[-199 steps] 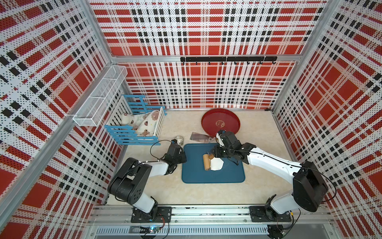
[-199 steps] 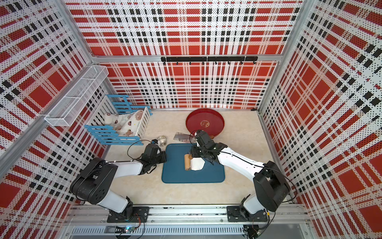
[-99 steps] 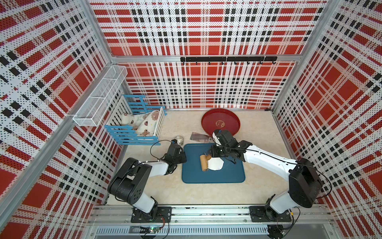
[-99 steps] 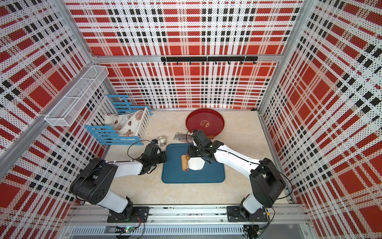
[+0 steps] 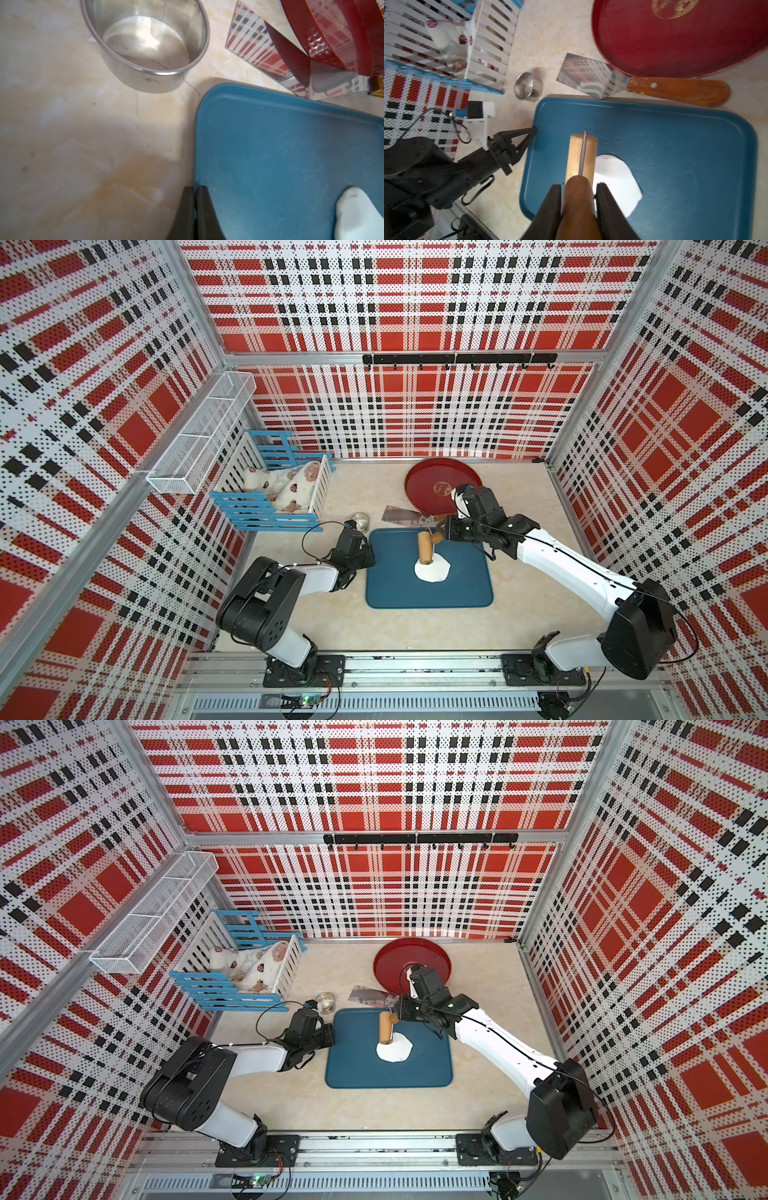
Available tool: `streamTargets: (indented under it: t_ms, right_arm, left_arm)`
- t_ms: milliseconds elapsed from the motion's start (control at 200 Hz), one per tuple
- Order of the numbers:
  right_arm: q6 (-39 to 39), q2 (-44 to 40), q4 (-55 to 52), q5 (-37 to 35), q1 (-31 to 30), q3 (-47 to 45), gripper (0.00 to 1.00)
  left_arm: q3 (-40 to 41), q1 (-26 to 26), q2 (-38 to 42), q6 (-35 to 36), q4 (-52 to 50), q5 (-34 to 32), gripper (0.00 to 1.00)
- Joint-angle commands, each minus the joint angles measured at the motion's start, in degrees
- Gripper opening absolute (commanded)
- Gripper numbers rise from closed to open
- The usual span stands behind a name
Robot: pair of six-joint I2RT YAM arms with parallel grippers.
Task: Roll out the dumpling wrappers from the dough
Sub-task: Flatten out the dough on the work surface.
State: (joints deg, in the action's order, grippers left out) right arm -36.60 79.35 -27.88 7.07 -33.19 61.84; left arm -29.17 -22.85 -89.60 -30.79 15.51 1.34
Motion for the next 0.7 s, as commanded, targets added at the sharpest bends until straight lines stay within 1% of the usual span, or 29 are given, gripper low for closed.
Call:
streamTargets:
  t_ms: [0, 135, 316, 511, 696]
  right_arm:
    - [1.4, -3.0, -0.8, -0.7, 1.3, -3.8, 0.00]
    - [1.2, -5.0, -0.1, -0.9, 2.0, -7.7, 0.00]
    - [1.4, -5.4, 1.5, -1.3, 2.0, -11.5, 0.00]
    - [2.4, -2.3, 1.4, 3.2, 2.0, -13.6, 0.00]
    - [1.0, 1.7, -1.6, 5.4, 1.7, -13.5, 0.00]
  left_arm:
    - [1.7, -0.3, 0.8, 0.0, -1.9, 2.8, 0.00]
    - [1.9, -0.4, 1.1, -0.1, -1.9, 2.7, 0.00]
    - [2.0, -0.4, 0.8, -0.2, -1.9, 2.8, 0.00]
    - [2.2, -0.4, 1.0, -0.3, -1.8, 2.5, 0.00]
    - [1.9, -0.3, 0.8, -0.4, -1.8, 2.6, 0.00]
